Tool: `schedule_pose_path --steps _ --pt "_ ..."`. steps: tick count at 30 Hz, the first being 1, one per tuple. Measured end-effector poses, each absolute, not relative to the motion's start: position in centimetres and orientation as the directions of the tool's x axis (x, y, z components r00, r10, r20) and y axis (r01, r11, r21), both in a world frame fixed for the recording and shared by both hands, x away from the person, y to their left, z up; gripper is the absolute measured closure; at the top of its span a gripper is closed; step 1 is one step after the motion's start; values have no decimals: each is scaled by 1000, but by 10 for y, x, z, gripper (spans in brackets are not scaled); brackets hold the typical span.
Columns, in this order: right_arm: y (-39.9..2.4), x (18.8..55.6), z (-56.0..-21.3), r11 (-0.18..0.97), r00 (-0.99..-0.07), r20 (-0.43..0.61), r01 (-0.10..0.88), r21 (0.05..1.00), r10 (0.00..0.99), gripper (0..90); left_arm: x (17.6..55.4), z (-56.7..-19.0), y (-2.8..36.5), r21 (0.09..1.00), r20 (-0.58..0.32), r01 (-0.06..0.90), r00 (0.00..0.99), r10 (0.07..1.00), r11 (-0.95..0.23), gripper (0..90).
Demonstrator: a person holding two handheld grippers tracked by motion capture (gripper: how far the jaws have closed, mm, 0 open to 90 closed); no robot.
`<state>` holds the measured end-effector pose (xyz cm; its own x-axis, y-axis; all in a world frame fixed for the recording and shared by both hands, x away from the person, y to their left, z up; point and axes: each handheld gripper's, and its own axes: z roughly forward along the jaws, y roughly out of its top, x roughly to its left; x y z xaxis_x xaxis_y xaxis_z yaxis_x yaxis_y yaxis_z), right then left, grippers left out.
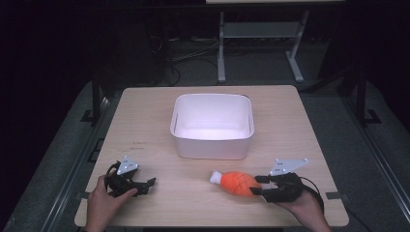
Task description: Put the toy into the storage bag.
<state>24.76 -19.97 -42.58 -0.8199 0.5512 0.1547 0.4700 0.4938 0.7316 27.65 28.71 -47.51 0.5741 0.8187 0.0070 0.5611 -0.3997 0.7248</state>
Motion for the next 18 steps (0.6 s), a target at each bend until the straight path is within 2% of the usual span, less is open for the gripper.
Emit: schedule_pose_path --steps 5,7,9,14,18 --pt "-198 256 -425 490 -814 159 479 728 558 276 277 -475 287 725 7 561 574 819 -400 128" --pt "-196 259 -426 493 -816 163 480 725 554 231 277 -475 287 725 7 561 574 819 -400 128" --pt "-191 265 -427 494 -826 175 474 729 536 145 276 -475 287 725 7 561 574 819 -400 128" --pt "-177 273 -429 532 -851 170 453 715 496 88 277 -475 287 725 7 561 574 819 -400 128" --pt "-162 281 -433 571 -869 166 438 694 465 85 276 -475 287 725 7 561 574 819 -400 128"
